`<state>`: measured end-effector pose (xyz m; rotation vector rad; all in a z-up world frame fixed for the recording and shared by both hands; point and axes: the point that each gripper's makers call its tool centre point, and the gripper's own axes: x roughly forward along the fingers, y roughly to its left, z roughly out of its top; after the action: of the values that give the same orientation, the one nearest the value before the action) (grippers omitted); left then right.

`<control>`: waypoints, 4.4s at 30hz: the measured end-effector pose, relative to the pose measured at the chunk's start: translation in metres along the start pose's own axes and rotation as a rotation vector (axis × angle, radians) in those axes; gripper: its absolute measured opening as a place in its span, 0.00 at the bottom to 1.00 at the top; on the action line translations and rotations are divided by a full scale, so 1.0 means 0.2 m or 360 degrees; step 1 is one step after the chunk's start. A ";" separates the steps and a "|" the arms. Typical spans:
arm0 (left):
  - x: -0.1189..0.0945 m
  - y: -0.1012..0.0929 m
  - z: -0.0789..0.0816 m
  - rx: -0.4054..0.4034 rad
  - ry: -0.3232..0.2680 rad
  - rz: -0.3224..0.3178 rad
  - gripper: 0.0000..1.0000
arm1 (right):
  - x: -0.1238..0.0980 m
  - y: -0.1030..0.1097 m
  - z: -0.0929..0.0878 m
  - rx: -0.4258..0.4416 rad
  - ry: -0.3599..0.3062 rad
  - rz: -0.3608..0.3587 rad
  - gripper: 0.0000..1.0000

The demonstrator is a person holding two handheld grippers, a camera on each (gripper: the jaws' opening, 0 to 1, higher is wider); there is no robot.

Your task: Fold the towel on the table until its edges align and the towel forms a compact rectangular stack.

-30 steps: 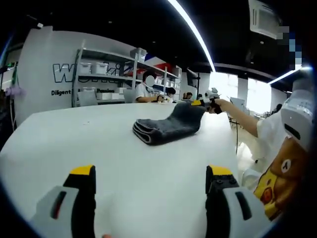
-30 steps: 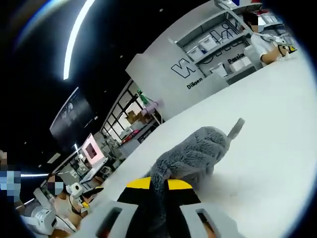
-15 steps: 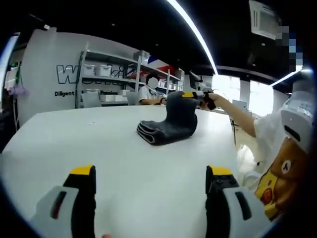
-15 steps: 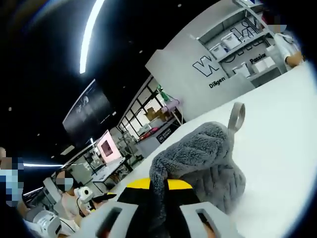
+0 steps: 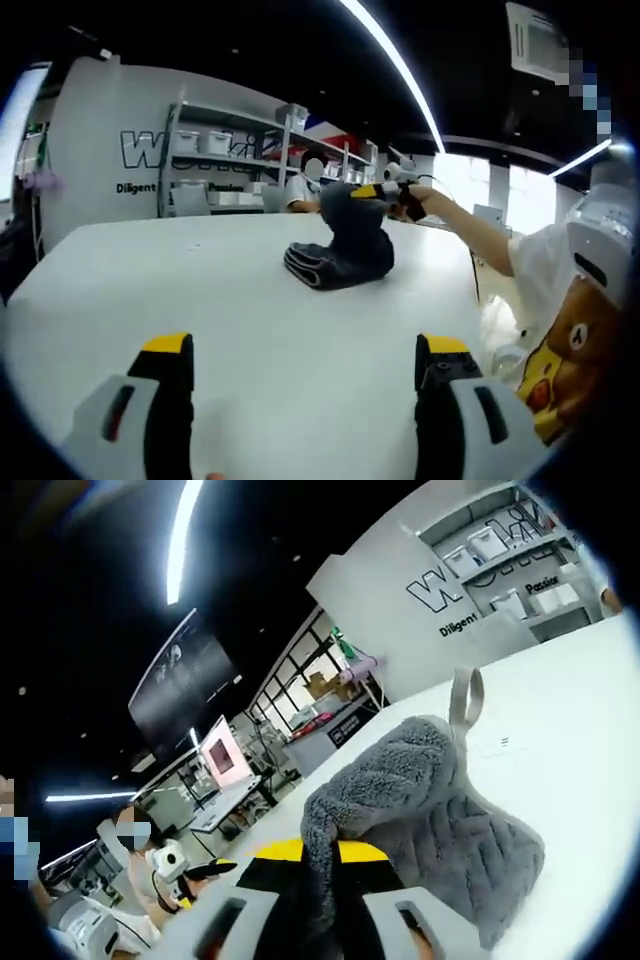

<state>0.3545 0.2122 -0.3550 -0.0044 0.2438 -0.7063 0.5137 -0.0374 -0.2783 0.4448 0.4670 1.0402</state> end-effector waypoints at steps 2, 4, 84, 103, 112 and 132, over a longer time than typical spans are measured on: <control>0.00 0.00 0.00 -0.0003 0.0000 -0.0002 0.97 | 0.04 -0.03 -0.02 -0.0011 0.0047 -0.0026 0.09; 0.00 0.01 0.00 -0.0004 0.0000 -0.0002 0.97 | 0.08 -0.07 -0.04 -0.0006 0.0067 -0.0045 0.09; 0.14 -0.09 0.04 0.0048 0.0026 -0.0087 0.97 | -0.88 -0.10 -0.43 -0.0779 0.0226 -0.0485 0.50; 0.19 -0.14 0.05 0.0080 0.0060 -0.0130 0.97 | -0.97 -0.13 -0.56 -0.0828 0.0238 -0.0591 0.95; 0.20 -0.15 0.06 0.0095 0.0071 -0.0143 0.97 | -1.00 -0.14 -0.58 -0.0795 0.0189 -0.0612 1.00; 0.58 -0.13 0.35 0.0289 0.0008 -0.0424 0.98 | -1.10 -0.08 -0.66 -0.0745 0.0169 -0.0609 1.00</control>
<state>0.4381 0.1115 -0.3100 0.1399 0.1846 -0.9921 0.3578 -0.2229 -0.3611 -0.1161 0.3686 0.7687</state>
